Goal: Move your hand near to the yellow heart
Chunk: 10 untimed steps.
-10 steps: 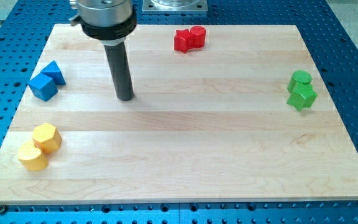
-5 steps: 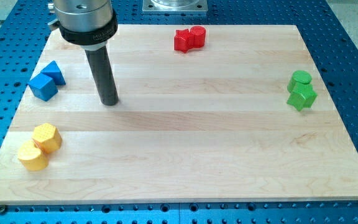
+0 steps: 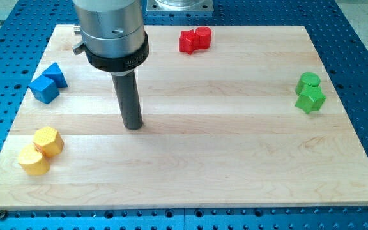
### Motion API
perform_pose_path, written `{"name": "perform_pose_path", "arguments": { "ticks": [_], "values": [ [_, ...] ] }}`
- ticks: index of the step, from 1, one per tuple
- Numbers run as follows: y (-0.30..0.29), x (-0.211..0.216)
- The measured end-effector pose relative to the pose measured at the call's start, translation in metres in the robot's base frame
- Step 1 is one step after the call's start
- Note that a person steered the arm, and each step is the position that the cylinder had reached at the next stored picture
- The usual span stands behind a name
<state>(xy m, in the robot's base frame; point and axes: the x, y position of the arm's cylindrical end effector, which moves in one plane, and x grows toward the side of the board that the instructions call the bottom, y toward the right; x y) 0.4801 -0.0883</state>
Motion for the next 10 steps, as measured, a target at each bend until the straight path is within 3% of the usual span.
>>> {"name": "perform_pose_path", "arguments": {
  "ticks": [2, 5, 6, 8, 9, 10],
  "values": [
    [0.000, 0.003],
    [-0.011, 0.122],
    [-0.029, 0.138],
    [-0.103, 0.138],
    [-0.114, 0.138],
    [-0.060, 0.125]
  ]
}}
